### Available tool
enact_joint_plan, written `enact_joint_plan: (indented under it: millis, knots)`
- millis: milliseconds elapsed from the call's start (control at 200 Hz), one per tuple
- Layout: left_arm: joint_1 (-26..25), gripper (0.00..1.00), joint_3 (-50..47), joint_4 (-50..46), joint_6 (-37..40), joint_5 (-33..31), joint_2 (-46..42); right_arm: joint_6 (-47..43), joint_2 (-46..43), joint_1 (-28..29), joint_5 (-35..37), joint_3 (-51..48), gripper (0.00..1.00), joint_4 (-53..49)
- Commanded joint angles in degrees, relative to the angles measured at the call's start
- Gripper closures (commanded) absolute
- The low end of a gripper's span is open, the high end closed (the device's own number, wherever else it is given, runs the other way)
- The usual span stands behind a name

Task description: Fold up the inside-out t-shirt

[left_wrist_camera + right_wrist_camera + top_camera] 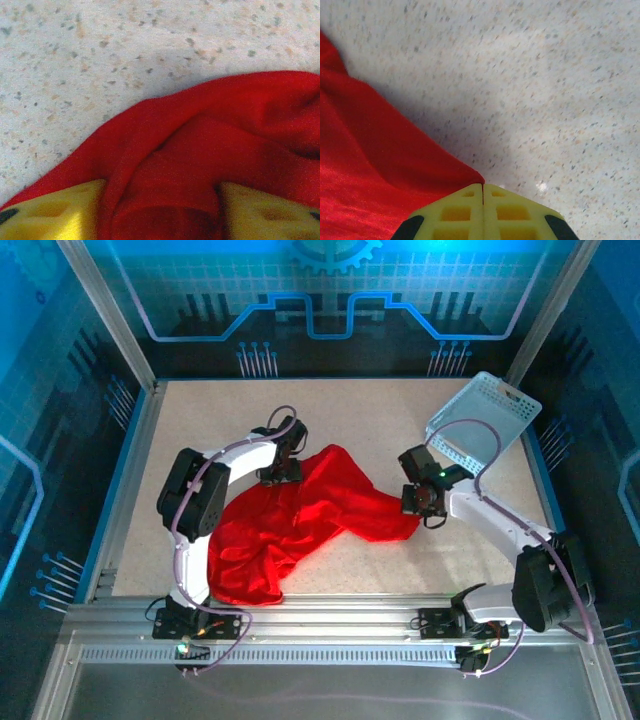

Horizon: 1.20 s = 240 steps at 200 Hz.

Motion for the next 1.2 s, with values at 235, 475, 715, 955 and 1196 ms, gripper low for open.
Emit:
enact_joint_plan:
  millis: [235, 475, 715, 955, 1196]
  knots:
    - [-2.5, 1.00, -8.2, 5.1, -2.8, 2.1, -19.8, -6.2, 5.4, -10.3, -1.3, 14.5, 1.00, 1.5]
    - [-21.7, 1.00, -17.6, 13.7, -4.7, -22.9, -46.6, -9.4, 8.6, -12.8, -0.9, 29.8, 1.00, 1.0]
    - [-25.1, 0.94, -19.8, 11.5, -8.4, -16.8, -44.9, -10.7, 9.4, -8.6, -3.2, 29.6, 0.72, 0.1]
    - [-31.7, 0.67, -18.7, 17.2, -10.2, 1.9, -32.4, -6.6, -2.2, 1.1, -4.3, 11.7, 0.27, 5.7]
    - [-33.5, 0.14, -25.8, 18.3, -8.5, -1.6, -40.8, -0.7, -12.0, 8.7, -8.9, -0.5, 0.24, 10.5]
